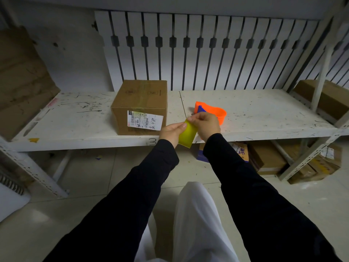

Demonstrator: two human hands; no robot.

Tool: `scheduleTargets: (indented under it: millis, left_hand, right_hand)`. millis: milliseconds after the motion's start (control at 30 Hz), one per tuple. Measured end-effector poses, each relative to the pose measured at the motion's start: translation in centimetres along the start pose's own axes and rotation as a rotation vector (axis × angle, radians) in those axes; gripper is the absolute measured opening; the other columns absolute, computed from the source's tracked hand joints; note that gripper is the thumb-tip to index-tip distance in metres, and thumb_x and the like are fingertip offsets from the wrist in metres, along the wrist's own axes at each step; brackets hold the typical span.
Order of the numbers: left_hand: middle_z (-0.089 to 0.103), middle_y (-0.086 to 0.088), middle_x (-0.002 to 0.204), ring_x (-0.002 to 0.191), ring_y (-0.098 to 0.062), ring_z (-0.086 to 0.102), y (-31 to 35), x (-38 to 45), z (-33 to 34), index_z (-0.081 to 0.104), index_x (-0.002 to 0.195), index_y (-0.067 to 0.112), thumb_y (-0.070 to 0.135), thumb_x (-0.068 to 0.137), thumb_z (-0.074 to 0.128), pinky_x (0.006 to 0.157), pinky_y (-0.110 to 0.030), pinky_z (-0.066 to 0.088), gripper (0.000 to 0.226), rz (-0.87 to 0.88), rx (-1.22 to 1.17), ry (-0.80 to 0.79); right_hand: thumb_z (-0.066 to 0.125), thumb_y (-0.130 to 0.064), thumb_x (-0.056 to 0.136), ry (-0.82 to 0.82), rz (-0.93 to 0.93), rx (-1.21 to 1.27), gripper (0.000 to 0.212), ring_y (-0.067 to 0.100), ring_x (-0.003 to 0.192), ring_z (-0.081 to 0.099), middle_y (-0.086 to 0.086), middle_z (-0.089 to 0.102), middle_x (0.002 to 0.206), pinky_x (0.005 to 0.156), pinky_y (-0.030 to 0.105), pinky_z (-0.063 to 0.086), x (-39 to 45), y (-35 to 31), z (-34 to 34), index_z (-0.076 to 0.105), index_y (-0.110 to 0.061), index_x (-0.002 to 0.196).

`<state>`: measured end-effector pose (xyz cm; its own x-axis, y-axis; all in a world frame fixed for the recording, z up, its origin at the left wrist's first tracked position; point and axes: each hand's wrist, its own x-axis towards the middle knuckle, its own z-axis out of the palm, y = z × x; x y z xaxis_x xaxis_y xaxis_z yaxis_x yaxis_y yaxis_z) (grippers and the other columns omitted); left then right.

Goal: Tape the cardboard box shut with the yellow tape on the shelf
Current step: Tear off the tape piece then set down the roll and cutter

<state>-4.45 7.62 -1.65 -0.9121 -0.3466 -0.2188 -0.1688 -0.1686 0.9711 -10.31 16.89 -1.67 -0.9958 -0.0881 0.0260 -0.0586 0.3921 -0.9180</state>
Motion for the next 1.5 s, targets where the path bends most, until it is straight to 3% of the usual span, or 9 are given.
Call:
scheduleTargets:
  millis: [133, 300, 400, 600, 733, 967, 1100, 1200, 1500]
  left_hand:
    - [0.057, -0.018, 0.130, 0.112, -0.027, 0.053, 0.0, 0.0, -0.1, 0.058, 0.123, 0.004, 0.017, 0.090, 0.058, 0.100, -0.037, 0.041, 0.036, 0.017, -0.030, -0.001]
    - [0.052, -0.008, 0.111, 0.104, -0.023, 0.048, 0.6, -0.1, 0.6, 0.054, 0.126, 0.003, 0.013, 0.093, 0.053, 0.090, -0.039, 0.041, 0.035, -0.013, -0.133, -0.051]
    - [0.051, -0.007, 0.112, 0.104, -0.022, 0.048, 0.6, 0.0, 1.2, 0.052, 0.127, -0.001, 0.008, 0.093, 0.051, 0.093, -0.039, 0.043, 0.036, -0.015, -0.180, -0.083]
    - [0.062, -0.008, 0.098, 0.101, -0.025, 0.056, 0.5, 1.4, 1.9, 0.067, 0.107, -0.001, 0.010, 0.082, 0.068, 0.101, -0.049, 0.047, 0.028, 0.041, -0.133, 0.080]
    - [0.061, 0.000, 0.098, 0.095, -0.017, 0.054, 0.6, 2.8, 2.7, 0.069, 0.108, 0.006, 0.019, 0.082, 0.068, 0.087, -0.032, 0.050, 0.029, 0.102, 0.005, 0.153]
    - [0.068, -0.012, 0.112, 0.096, -0.019, 0.058, 0.2, 6.0, 6.6, 0.069, 0.105, 0.003, 0.017, 0.086, 0.063, 0.081, -0.025, 0.045, 0.024, 0.131, 0.117, 0.181]
    - [0.068, -0.012, 0.095, 0.086, -0.018, 0.055, -0.6, 7.6, 9.6, 0.068, 0.095, 0.005, 0.018, 0.085, 0.064, 0.078, -0.027, 0.045, 0.017, 0.125, 0.141, 0.146]
    - [0.062, -0.002, 0.082, 0.084, -0.019, 0.055, -1.1, 9.2, 11.8, 0.062, 0.087, 0.011, 0.022, 0.087, 0.061, 0.080, -0.030, 0.046, 0.012, 0.170, 0.195, 0.129]
    - [0.053, -0.005, 0.136, 0.120, -0.022, 0.050, -2.6, 14.1, 16.4, 0.047, 0.132, 0.017, -0.005, 0.093, 0.029, 0.095, -0.025, 0.040, 0.048, 0.198, 0.512, 0.011]
  right_hand:
    - [0.064, -0.050, 0.067, 0.037, 0.004, 0.016, 0.019, 0.029, 0.099, 0.061, 0.000, 0.069, 0.096, 0.094, 0.056, 0.045, -0.2, 0.0, -0.2, 0.062, -0.033, 0.074]
    - [0.058, -0.023, 0.089, -0.096, 0.081, 0.363, 0.037, 0.028, 0.123, 0.048, 0.011, 0.050, 0.133, 0.100, 0.038, 0.044, -0.6, -0.3, -1.3, 0.051, -0.018, 0.126]
    - [0.045, -0.019, 0.096, -0.173, 0.118, 0.448, 0.037, 0.028, 0.126, 0.045, 0.010, 0.043, 0.141, 0.097, 0.034, 0.042, -0.4, 0.2, -1.7, 0.047, -0.023, 0.133]
    - [0.047, -0.028, 0.094, -0.245, 0.144, 0.406, 0.030, 0.026, 0.112, 0.048, 0.005, 0.047, 0.133, 0.074, 0.032, 0.042, 0.3, 1.2, -2.7, 0.051, -0.036, 0.123]
    - [0.056, -0.026, 0.090, -0.226, 0.187, 0.380, 0.005, 0.028, 0.100, 0.052, 0.006, 0.052, 0.114, 0.069, 0.031, 0.045, 0.9, 1.9, -3.4, 0.052, -0.030, 0.090]
    - [0.070, -0.004, 0.075, 0.091, 0.055, 0.343, 0.036, 0.017, 0.066, 0.050, 0.003, 0.049, 0.074, 0.059, 0.026, 0.042, 2.8, 4.5, -4.8, 0.042, -0.019, 0.061]
    - [0.077, -0.003, 0.069, 0.218, 0.022, 0.267, 0.035, 0.019, 0.098, 0.050, 0.013, 0.052, 0.111, 0.090, 0.036, 0.049, 4.9, 6.3, -6.1, 0.046, -0.018, 0.062]
    - [0.076, -0.003, 0.070, 0.257, 0.034, 0.259, 0.034, 0.015, 0.103, 0.044, 0.010, 0.042, 0.121, 0.089, 0.023, 0.040, 6.9, 7.7, -7.0, 0.046, -0.018, 0.065]
    - [0.075, 0.000, 0.070, 0.358, -0.036, 0.327, 0.037, 0.024, 0.114, 0.048, 0.012, 0.036, 0.134, 0.091, 0.026, 0.041, 12.0, 10.4, -8.7, 0.047, -0.024, 0.064]
